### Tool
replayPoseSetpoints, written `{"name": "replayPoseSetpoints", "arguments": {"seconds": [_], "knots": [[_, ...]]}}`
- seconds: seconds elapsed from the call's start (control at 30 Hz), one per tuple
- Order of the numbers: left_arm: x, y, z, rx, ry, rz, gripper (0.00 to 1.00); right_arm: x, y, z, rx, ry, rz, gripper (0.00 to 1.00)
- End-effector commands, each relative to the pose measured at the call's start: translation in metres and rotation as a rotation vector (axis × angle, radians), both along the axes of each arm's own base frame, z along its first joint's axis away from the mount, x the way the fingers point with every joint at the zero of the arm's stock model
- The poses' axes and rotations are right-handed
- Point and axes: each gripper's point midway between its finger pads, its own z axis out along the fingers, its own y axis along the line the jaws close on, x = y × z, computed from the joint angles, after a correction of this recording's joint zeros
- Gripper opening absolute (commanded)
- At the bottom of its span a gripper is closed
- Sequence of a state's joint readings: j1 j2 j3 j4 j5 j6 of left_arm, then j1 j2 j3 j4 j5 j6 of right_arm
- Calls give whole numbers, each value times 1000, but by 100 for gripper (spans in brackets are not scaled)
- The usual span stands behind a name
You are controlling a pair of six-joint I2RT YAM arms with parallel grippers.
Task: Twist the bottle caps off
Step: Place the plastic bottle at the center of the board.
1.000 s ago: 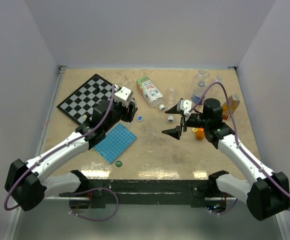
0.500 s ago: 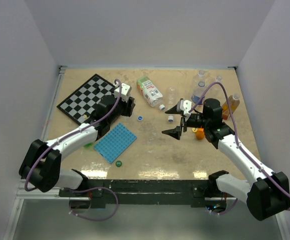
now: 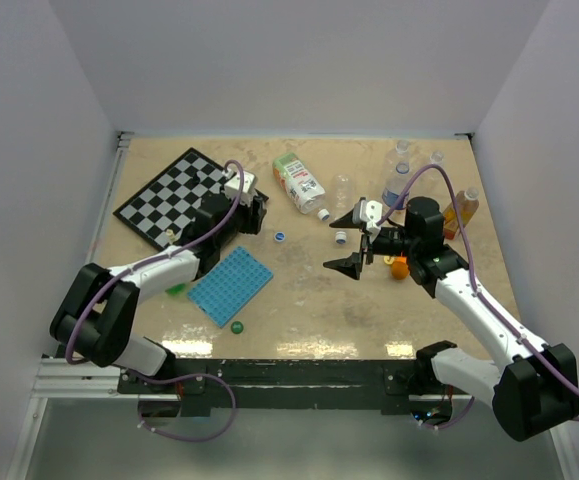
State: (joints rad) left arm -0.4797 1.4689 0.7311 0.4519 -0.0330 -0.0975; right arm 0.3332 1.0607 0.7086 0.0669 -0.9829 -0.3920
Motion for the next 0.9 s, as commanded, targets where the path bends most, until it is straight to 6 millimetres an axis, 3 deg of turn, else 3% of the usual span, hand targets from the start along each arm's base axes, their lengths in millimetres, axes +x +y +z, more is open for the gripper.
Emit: {"name": "replayPoseSetpoints", "arguments": {"seconds": [0.0,0.2,0.47,0.63,0.87], "knots": [[6,0,15,-67,-54,22,43,9,1,17,7,-59,-7,98],[2,3,11,-70,-26,39,71,9,0,18,7,-62,-8,98],[1,7,16,-69,3,67,83,9,0,17,4,-60,-8,98],[-3,10,39,-94,-17,79,100,9,0,17,4,-63,-8,98],[-6,3,83,-150,-41,45,100,11,-1,17,1,-66,-16,98]]}}
